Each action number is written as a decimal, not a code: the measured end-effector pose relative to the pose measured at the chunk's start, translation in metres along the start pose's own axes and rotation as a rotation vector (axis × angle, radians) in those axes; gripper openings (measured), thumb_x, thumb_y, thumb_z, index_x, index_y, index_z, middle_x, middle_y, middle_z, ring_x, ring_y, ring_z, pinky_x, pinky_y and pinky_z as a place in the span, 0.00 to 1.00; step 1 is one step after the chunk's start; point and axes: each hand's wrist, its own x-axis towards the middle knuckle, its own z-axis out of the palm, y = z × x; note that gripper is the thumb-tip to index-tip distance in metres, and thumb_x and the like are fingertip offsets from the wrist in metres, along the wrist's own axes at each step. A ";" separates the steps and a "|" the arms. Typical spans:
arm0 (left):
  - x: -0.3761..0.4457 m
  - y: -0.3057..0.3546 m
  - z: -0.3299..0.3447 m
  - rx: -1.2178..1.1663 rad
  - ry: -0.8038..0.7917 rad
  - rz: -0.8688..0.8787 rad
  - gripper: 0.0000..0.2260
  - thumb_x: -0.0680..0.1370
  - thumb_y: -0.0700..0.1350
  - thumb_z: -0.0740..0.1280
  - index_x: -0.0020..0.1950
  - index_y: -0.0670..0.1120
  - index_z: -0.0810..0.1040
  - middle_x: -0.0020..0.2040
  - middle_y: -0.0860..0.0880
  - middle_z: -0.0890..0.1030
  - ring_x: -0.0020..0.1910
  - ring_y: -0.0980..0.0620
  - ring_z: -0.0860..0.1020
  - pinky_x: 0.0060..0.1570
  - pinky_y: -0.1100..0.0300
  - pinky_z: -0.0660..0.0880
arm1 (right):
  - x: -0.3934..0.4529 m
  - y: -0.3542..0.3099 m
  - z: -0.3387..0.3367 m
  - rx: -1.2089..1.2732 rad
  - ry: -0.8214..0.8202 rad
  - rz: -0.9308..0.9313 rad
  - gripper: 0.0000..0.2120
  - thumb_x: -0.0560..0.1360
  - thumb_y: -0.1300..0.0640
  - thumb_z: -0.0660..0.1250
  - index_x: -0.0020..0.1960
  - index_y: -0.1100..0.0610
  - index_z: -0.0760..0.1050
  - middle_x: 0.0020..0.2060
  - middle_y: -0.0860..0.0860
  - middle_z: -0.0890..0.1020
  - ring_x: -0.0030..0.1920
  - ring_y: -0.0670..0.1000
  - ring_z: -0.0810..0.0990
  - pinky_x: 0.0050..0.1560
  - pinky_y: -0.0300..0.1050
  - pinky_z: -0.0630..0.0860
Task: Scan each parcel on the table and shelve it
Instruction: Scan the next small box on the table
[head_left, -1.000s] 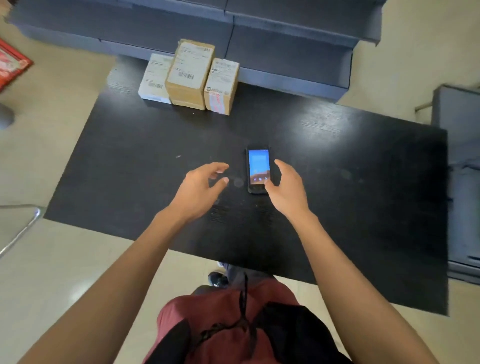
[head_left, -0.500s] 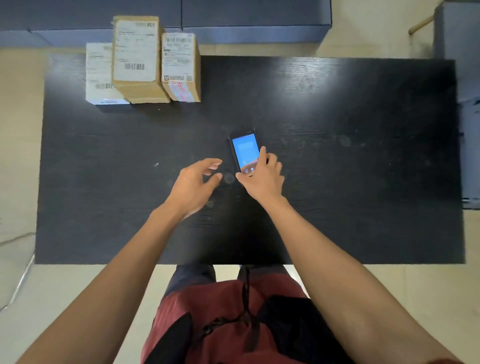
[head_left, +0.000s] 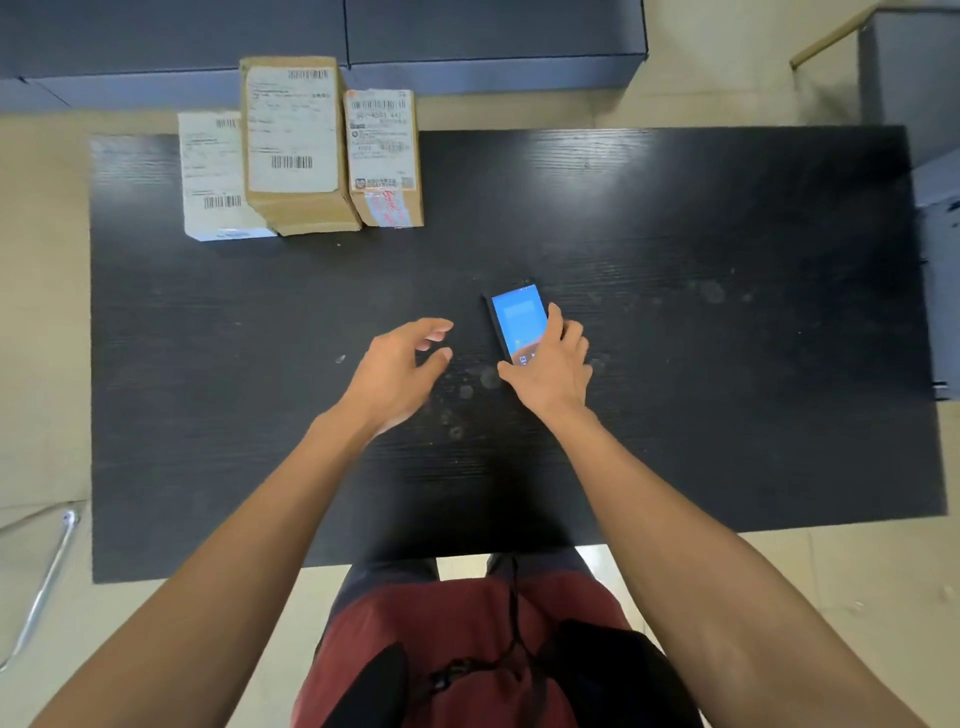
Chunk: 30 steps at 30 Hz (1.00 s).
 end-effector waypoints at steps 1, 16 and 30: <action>0.005 -0.001 -0.007 0.001 0.008 0.008 0.16 0.83 0.48 0.66 0.71 0.53 0.76 0.63 0.56 0.80 0.62 0.56 0.77 0.67 0.55 0.73 | 0.000 -0.003 -0.002 0.020 -0.002 0.000 0.53 0.67 0.44 0.78 0.80 0.53 0.49 0.69 0.54 0.66 0.68 0.57 0.67 0.62 0.61 0.71; 0.101 0.000 -0.120 0.382 0.365 0.222 0.15 0.81 0.45 0.64 0.67 0.48 0.79 0.63 0.47 0.80 0.67 0.42 0.71 0.65 0.43 0.67 | -0.008 -0.089 -0.081 0.265 -0.090 -0.090 0.47 0.65 0.44 0.79 0.77 0.54 0.60 0.63 0.47 0.69 0.64 0.52 0.73 0.59 0.52 0.75; 0.127 -0.029 -0.123 0.613 0.243 0.270 0.24 0.78 0.50 0.68 0.75 0.52 0.71 0.72 0.43 0.67 0.74 0.39 0.61 0.69 0.40 0.62 | -0.002 -0.170 -0.107 0.228 -0.054 -0.130 0.27 0.63 0.42 0.78 0.55 0.51 0.72 0.52 0.47 0.77 0.49 0.45 0.77 0.44 0.47 0.75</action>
